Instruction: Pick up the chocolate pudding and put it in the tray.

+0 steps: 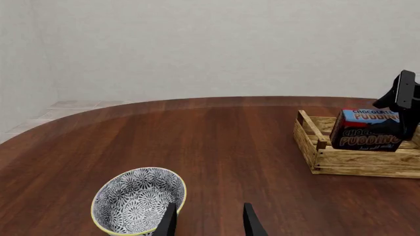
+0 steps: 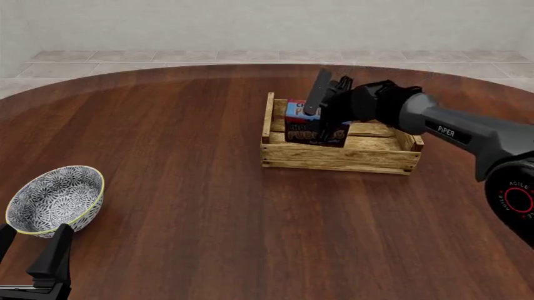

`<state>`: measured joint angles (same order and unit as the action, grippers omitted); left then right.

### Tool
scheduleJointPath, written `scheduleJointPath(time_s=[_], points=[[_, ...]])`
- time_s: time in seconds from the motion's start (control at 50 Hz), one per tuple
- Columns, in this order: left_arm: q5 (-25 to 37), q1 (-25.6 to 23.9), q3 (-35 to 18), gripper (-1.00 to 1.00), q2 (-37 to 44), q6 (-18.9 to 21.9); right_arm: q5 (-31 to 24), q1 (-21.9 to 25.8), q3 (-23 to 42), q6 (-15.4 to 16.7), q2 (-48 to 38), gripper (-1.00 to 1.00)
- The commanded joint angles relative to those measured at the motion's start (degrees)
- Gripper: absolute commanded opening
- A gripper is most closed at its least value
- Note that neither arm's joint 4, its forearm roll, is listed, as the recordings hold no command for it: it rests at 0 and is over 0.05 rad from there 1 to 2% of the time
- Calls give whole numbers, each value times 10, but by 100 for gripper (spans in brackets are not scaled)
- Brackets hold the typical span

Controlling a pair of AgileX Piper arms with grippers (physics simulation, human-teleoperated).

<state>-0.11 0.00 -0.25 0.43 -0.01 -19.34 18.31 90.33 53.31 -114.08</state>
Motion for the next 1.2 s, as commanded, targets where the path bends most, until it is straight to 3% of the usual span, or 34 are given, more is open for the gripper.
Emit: scheduleJointPath(time_s=[0.02,1.2], points=[[0,0,0,100,0,0,6,3,-3,-16,-1,-100],[0,0,0,100,0,0,10,9,-2,-24,-20,-100]])
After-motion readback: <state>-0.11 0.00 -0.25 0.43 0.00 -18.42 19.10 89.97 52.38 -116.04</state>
